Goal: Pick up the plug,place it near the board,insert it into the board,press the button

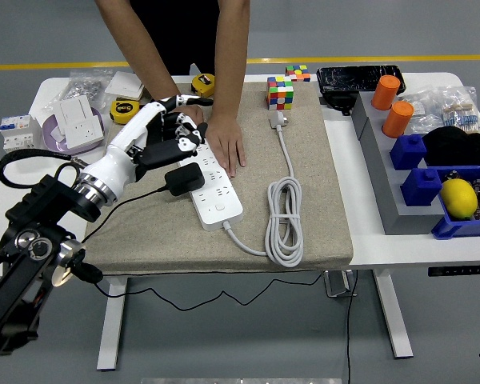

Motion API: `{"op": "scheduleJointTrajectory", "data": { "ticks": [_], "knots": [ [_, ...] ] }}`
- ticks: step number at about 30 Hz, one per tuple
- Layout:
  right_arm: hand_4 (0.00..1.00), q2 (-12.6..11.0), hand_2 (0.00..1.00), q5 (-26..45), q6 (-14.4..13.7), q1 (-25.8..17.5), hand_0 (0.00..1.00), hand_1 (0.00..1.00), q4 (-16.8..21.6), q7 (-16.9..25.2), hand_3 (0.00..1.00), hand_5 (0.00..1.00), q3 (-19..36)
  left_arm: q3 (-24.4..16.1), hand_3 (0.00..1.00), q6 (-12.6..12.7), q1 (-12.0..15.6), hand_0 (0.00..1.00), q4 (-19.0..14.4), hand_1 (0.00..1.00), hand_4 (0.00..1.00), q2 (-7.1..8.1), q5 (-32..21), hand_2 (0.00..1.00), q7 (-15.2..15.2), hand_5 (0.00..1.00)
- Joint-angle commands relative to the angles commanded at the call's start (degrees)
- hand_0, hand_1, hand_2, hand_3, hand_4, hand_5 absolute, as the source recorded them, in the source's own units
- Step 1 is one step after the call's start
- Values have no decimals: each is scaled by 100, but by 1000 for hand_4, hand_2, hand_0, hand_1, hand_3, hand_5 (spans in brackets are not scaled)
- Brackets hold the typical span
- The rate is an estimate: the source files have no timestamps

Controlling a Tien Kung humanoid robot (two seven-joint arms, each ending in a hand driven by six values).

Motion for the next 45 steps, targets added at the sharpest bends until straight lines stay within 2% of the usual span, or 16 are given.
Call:
{"op": "scheduleJointTrajectory", "data": {
  "ticks": [3,4,7,9,10,13,15,16,19,21,22,26,29,34,41,45],
  "knots": [
    [998,0,735,-10,1,-5,998,834,0,7,744,854,6,-38,741,-82,409,910,-138,880,888,12,-745,830,-546,311],
    [998,-3,735,-13,1,-3,998,834,0,8,744,855,7,8,953,-124,524,998,-161,998,960,70,-994,986,-549,383],
    [998,-19,735,2,-2,16,998,834,0,15,744,855,-6,218,953,-175,775,998,-81,998,960,355,-1616,986,-289,383],
    [998,-29,735,1,-1,16,998,834,0,11,744,855,-10,307,953,26,761,998,14,998,960,543,-1459,986,-123,383],
    [998,-35,735,-6,0,16,998,834,0,7,744,856,-7,368,887,115,709,352,80,326,645,679,-1270,418,-23,427],
    [998,-46,735,-5,2,12,998,834,0,4,744,856,-15,520,887,254,461,352,266,326,645,978,-627,418,326,427],
    [998,-47,735,3,3,11,998,834,0,5,744,856,-27,618,887,187,299,352,365,326,645,1099,-180,418,576,427],
    [998,-48,735,2,4,14,998,834,0,4,744,856,-28,690,753,85,177,201,441,60,500,1163,44,173,767,300],
    [998,-52,735,2,5,23,998,834,0,5,744,856,-36,965,753,-320,-209,201,637,60,500,1279,814,173,1347,300],
    [998,-62,735,-3,4,31,998,834,0,0,744,856,-32,1160,753,-639,-455,201,747,60,500,1286,1298,173,1707,300],
    [998,-68,735,-3,4,34,998,834,0,-2,744,856,-32,1246,757,-771,-562,137,785,13,389,1269,1558,152,1846,109],
    [998,-89,735,-20,6,46,998,834,0,-16,744,856,-21,1616,757,-985,-945,137,846,13,389,1171,2490,152,2071,109],
    [998,-97,737,-14,10,73,998,834,0,-17,744,856,-39,1869,807,-1045,-1272,127,1105,12,388,1051,2976,156,2143,72],
    [998,-92,736,6,11,110,998,835,0,-3,744,856,-76,2185,831,-1091,-1605,122,1483,12,385,929,2966,161,2224,59],
    [998,-99,737,-25,13,105,998,834,0,-20,744,856,-49,2389,877,-1058,-1772,119,1662,12,378,708,2600,163,2154,40],
    [998,-100,737,4,10,128,998,834,0,-9,744,856,-80,2500,877,-1101,-1852,119,1702,12,378,618,2136,163,2093,40]
  ]
}}
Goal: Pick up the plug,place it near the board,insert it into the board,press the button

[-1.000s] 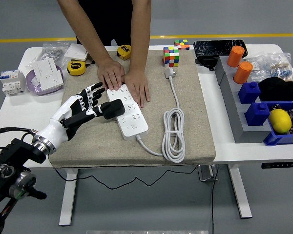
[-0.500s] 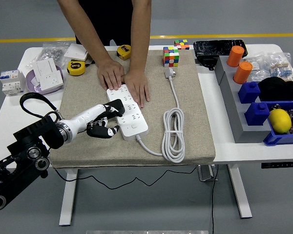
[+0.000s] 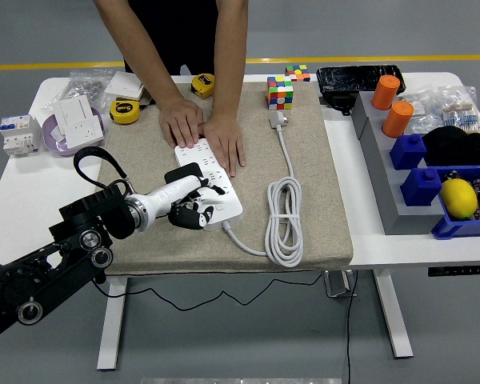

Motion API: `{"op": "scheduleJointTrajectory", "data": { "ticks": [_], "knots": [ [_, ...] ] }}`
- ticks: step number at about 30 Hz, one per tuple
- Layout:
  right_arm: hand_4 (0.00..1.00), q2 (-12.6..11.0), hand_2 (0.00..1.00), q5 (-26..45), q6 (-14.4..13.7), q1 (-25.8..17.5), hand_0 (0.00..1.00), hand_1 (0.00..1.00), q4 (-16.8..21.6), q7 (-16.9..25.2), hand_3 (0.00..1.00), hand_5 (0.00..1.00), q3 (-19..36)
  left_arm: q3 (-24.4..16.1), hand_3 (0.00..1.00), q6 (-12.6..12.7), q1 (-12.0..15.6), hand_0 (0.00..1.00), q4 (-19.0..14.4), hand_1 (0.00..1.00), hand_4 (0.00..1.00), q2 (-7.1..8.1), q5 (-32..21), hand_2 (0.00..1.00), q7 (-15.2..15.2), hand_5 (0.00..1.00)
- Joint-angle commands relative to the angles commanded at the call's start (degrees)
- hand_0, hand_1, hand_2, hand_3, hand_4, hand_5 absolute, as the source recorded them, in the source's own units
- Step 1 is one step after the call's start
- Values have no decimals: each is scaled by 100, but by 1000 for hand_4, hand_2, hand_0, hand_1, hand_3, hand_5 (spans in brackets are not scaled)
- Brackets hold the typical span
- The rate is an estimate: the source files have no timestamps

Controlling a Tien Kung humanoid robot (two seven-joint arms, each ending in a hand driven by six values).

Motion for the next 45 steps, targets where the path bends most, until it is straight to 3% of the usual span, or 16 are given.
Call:
{"op": "scheduleJointTrajectory", "data": {
  "ticks": [18,45],
  "knots": [
    [998,-4,737,-6,1,-8,998,836,0,6,744,856,11,147,861,-188,-46,122,233,14,359,17,-135,163,132,11],
    [998,-15,737,-16,6,-13,998,837,0,15,744,859,21,212,851,-191,-97,120,441,13,361,-1,-171,159,217,5]
  ]
}}
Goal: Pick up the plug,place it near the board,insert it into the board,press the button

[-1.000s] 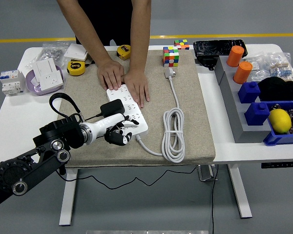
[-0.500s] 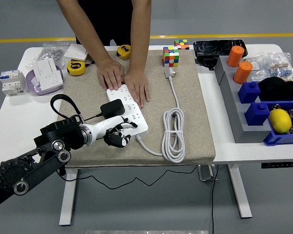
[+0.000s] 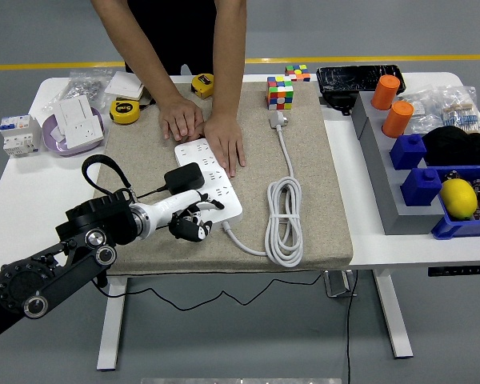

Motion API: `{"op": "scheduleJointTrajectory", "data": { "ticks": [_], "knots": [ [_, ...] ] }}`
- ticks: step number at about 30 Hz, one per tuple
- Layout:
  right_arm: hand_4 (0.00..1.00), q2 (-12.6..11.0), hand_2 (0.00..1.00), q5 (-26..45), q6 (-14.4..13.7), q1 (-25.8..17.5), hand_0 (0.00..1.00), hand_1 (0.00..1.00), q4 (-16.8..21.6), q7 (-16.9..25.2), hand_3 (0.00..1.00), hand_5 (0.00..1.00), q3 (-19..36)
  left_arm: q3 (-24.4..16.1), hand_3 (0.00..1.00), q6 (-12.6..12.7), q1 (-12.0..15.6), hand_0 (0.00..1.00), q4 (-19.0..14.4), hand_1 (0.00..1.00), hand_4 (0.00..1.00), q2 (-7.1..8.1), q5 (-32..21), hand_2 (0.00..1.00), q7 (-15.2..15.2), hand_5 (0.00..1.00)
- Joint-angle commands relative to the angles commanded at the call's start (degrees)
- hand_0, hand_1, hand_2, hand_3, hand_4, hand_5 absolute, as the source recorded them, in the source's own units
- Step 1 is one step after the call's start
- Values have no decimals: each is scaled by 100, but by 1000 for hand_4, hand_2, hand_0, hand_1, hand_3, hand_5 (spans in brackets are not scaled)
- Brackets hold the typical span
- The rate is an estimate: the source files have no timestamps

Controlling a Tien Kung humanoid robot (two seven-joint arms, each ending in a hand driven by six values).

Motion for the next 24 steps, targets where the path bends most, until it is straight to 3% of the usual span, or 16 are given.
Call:
{"op": "scheduleJointTrajectory", "data": {
  "ticks": [24],
  "knots": [
    [998,12,736,16,-2,28,998,837,0,8,744,863,6,50,837,49,-46,116,2,13,375,-41,197,160,97,2]
  ]
}}
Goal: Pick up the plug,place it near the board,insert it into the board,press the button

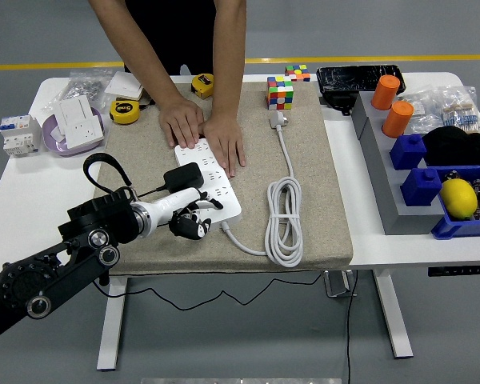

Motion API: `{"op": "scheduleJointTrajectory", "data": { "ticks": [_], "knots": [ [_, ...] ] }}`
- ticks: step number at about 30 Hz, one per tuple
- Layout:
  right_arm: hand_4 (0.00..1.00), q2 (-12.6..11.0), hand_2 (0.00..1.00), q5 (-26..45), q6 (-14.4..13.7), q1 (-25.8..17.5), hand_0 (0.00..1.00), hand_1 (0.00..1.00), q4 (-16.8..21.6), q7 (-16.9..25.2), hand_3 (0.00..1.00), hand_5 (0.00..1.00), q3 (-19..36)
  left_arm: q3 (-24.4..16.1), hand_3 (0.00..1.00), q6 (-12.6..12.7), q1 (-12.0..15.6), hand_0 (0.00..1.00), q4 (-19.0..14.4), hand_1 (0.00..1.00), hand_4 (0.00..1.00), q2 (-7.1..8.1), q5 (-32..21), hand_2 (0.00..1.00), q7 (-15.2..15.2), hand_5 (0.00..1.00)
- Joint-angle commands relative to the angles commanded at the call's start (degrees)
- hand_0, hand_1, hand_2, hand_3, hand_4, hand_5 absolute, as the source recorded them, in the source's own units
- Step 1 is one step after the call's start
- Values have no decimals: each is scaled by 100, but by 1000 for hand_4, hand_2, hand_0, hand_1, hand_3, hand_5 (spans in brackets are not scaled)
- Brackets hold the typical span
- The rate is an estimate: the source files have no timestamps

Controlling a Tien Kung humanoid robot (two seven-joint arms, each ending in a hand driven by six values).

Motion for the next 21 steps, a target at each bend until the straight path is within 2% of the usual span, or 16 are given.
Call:
{"op": "scheduleJointTrajectory", "data": {
  "ticks": [13,18,21],
  "knots": [
    [998,-1,736,-23,1,-21,998,837,0,-5,744,864,13,12,827,39,14,114,38,13,373,-7,112,159,-2,2],
    [998,4,736,-25,-2,-34,998,838,0,-7,744,864,23,-306,820,56,116,115,-304,13,364,24,489,162,-66,2],
    [998,15,736,-27,-3,-47,998,838,0,-10,744,864,27,-717,820,20,243,115,-653,13,364,-1,633,162,-294,2]
  ]
}}
